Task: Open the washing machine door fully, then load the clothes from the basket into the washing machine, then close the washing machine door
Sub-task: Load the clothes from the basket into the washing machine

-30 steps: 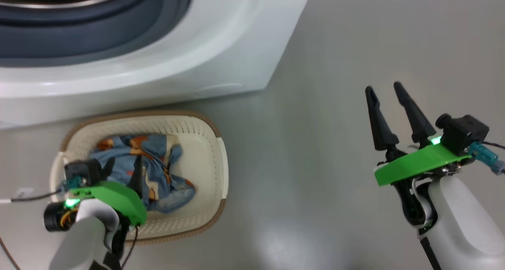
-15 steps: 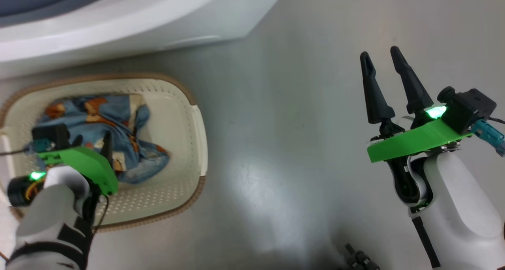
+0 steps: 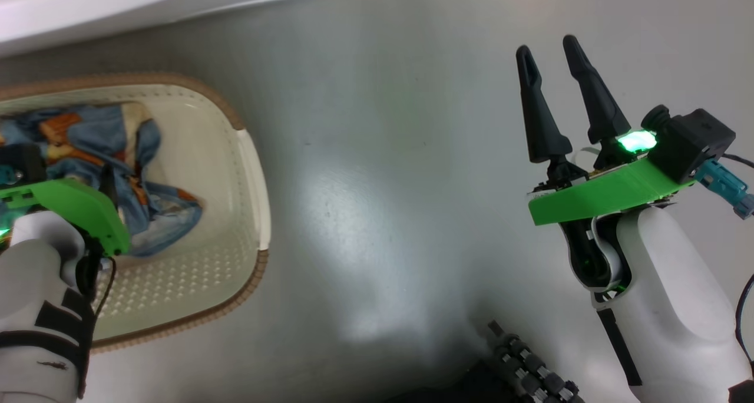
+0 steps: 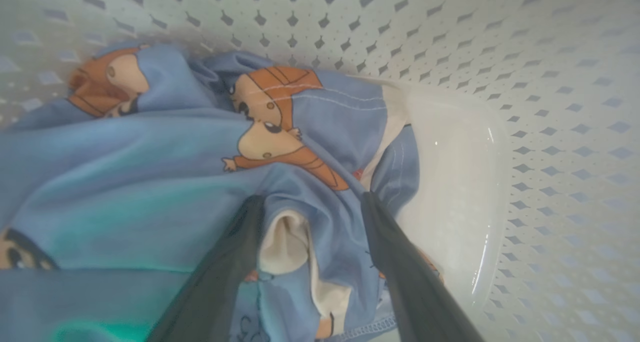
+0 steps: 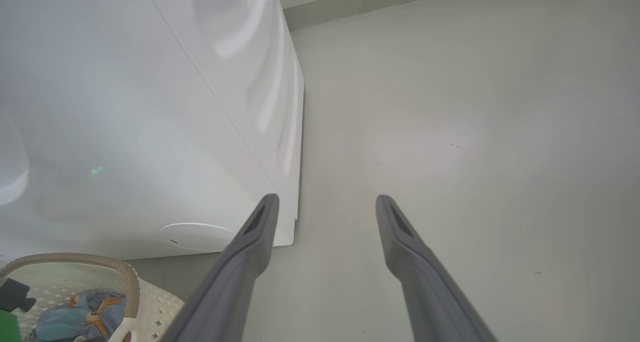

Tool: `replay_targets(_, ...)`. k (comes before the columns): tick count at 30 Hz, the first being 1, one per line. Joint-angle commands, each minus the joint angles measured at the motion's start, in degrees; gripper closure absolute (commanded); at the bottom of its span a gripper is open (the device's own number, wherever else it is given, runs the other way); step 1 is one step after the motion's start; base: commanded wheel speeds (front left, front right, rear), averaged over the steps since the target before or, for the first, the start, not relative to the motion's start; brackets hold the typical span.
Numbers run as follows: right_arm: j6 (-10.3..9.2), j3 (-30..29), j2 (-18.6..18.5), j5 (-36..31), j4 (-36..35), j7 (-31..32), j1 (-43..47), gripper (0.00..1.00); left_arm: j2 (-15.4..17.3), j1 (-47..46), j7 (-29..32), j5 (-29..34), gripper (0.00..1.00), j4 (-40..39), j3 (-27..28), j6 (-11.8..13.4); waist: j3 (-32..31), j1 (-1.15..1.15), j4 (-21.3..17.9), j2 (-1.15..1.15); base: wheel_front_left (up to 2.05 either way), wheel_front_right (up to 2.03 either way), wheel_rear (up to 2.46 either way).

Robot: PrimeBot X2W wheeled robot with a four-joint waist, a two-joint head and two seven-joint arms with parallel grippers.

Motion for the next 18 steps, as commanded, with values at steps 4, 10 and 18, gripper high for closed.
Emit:
replay_targets(4,0.26,0.77,0.46,-0.4,-1.52,-0.45,1.53,0.0,2.39,0.19,2.29,-0.27,0.0,0.0,0.52,0.85,2.42,0.0,-2.06,0.0,0.0,0.0,0.0)
replay_targets(10,0.26,0.9,0.78,-0.49,-1.65,-0.45,1.65,0.0,2.3,-0.03,6.03,-0.06,0.0,0.12,-0.57,0.88,2.99,0.0,-2.57,0.0,0.0,0.0,0.0)
replay_targets(18,0.26,0.93,0.98,-0.71,-1.44,-0.45,1.58,0.0,2.76,-0.55,5.57,-0.03,0.69,0.16,-1.37,1.14,2.9,0.0,-2.35,0.0,0.0,0.0,0.0)
